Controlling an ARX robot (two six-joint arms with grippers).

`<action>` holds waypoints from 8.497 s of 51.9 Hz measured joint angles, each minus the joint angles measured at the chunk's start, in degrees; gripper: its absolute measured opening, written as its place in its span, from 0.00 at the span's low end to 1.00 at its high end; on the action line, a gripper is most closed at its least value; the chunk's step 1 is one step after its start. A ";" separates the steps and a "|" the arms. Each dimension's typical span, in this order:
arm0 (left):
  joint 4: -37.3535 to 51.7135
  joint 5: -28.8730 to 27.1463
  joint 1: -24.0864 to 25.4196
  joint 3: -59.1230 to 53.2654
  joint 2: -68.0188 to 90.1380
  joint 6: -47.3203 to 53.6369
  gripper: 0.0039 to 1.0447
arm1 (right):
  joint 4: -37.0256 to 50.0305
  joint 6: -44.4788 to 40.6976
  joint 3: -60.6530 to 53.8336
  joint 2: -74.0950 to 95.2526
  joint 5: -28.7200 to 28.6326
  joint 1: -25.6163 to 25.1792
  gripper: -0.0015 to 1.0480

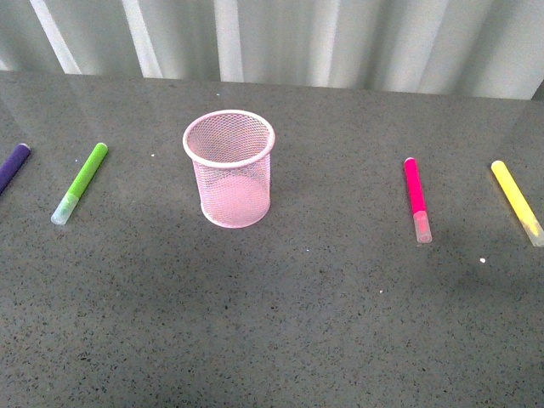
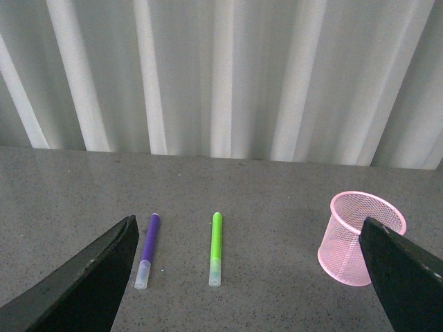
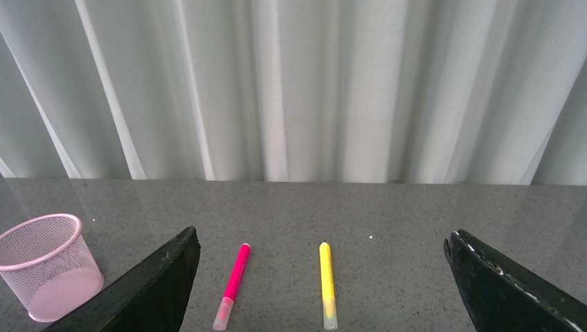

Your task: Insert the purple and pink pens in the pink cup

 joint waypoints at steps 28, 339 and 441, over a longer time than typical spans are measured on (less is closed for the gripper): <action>0.00 0.00 0.00 0.00 0.00 0.00 0.94 | 0.00 -0.02 0.00 0.00 0.00 0.00 0.93; 75.25 0.04 -21.33 42.80 120.78 -30.71 0.12 | 0.00 0.00 0.00 0.00 0.00 0.00 0.93; 50.40 -5.11 -5.49 8.59 60.59 -0.52 0.03 | 0.00 0.00 0.00 0.00 0.02 0.00 0.93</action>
